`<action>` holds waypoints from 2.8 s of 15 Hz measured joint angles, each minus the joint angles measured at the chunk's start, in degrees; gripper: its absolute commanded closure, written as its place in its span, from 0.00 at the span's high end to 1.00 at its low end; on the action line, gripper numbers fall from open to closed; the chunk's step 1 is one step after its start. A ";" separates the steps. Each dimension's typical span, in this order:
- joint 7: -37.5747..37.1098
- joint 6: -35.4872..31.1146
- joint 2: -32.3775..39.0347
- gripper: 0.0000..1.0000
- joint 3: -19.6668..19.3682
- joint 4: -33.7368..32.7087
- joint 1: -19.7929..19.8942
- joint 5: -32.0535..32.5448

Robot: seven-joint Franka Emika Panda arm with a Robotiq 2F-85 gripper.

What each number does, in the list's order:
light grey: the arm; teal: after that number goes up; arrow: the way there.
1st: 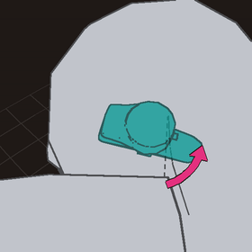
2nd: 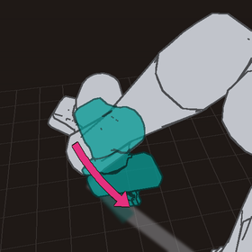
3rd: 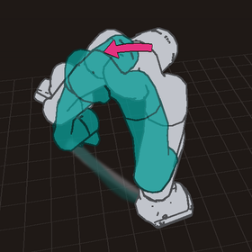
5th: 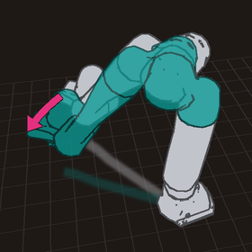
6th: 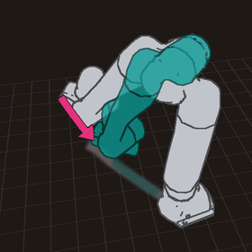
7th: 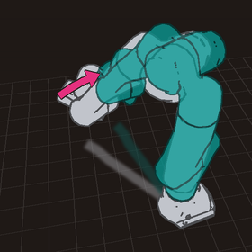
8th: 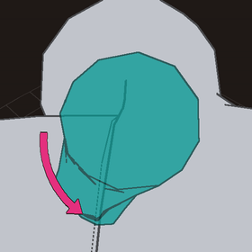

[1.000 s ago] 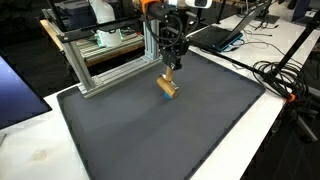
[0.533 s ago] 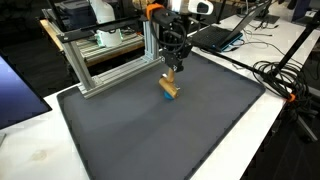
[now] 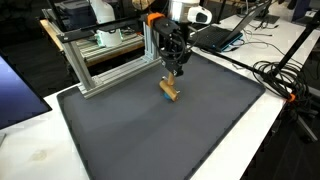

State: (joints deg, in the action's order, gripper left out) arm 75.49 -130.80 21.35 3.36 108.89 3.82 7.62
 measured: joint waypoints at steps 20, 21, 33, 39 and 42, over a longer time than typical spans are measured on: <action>0.00 -0.10 0.12 0.22 0.42 0.03 0.01 -0.09; 0.00 -0.12 0.12 0.22 0.45 0.03 0.01 -0.09; 0.34 -0.36 0.14 0.22 1.04 0.03 0.01 -0.28; 0.52 -0.75 0.23 0.22 1.84 0.03 0.00 -0.94; 0.52 -0.86 0.30 0.22 1.91 0.04 0.10 -1.34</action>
State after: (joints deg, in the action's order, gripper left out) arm 76.01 -131.65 21.65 5.26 108.93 3.91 6.29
